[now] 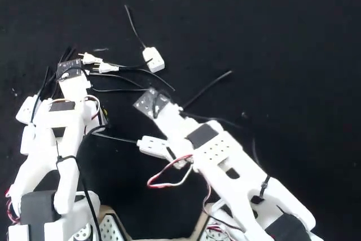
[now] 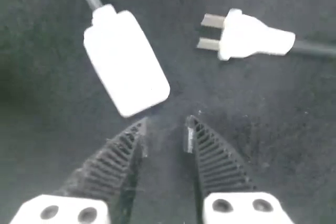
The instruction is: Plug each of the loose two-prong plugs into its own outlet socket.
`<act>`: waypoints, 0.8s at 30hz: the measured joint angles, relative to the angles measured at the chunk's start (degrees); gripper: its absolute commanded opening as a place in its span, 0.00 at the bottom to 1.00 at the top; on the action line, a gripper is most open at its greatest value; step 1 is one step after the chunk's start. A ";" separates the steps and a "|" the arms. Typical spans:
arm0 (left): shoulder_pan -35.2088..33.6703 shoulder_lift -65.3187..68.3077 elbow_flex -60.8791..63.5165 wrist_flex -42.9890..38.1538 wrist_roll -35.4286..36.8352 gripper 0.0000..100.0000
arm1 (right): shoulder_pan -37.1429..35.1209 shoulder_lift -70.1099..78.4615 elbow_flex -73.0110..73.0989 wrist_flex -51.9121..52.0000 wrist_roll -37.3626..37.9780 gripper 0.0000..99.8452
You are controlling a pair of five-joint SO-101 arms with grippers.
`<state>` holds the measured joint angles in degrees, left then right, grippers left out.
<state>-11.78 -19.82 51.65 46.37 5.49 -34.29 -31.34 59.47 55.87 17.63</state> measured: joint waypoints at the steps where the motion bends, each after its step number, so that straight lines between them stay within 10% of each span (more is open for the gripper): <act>1: 0.00 0.00 0.00 0.00 0.00 0.18 | 0.00 0.09 0.88 -0.88 0.35 0.11; 24: 0.00 0.00 0.00 0.44 2.81 0.18 | -2.02 21.63 -16.44 -6.95 -6.42 0.11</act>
<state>-11.78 -19.82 51.65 46.81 8.31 -36.31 -9.71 43.03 48.92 11.21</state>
